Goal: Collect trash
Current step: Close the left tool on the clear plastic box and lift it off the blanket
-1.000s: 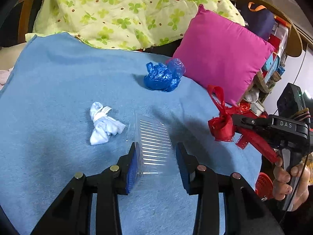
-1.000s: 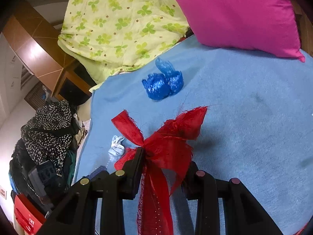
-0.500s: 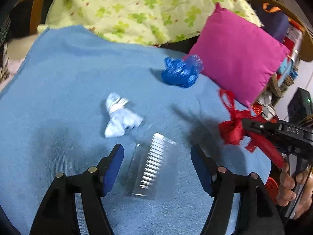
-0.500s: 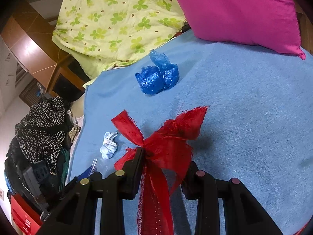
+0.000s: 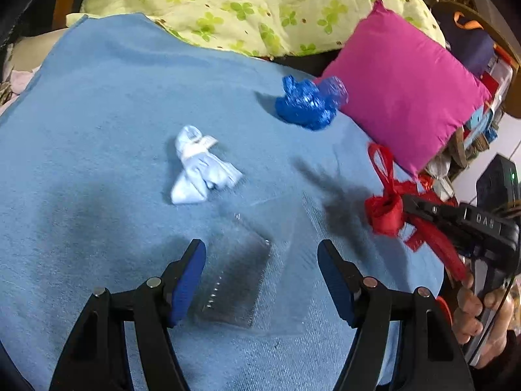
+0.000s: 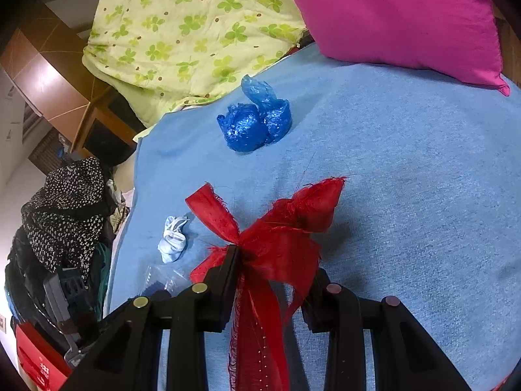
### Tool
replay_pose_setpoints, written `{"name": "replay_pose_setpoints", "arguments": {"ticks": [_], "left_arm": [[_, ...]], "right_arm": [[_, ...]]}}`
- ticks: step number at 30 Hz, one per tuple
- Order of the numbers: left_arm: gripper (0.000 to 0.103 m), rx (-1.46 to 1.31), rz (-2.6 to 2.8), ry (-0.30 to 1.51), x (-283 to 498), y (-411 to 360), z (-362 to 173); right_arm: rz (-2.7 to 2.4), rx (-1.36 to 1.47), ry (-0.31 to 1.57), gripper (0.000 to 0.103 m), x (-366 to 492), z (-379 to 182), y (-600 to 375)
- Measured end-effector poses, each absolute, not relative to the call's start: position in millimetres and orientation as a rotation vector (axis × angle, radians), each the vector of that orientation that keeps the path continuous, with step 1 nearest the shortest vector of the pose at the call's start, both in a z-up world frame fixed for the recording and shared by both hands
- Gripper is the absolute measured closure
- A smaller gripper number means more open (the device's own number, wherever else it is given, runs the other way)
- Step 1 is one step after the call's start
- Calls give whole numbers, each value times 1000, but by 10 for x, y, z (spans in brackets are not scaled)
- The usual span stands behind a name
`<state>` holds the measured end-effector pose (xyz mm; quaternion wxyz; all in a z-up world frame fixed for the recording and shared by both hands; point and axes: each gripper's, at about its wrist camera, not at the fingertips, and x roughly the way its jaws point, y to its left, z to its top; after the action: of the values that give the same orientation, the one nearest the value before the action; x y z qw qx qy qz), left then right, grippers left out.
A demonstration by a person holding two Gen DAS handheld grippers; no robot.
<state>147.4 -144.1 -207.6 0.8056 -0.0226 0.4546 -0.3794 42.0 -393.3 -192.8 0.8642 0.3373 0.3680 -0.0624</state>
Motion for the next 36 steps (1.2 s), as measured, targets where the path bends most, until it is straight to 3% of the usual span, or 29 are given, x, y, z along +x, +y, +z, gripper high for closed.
{"name": "replay_pose_setpoints", "arguments": {"ticks": [13,36], "left_arm": [[31,-126,-923,972,1335,-1409,-1974],[29,7,-867,902,993,-1630,-1949]], "right_arm": [[-165,650,764,68,441,-1895,-3878],[-194,648,750,68,447,-1883,-3874]]}}
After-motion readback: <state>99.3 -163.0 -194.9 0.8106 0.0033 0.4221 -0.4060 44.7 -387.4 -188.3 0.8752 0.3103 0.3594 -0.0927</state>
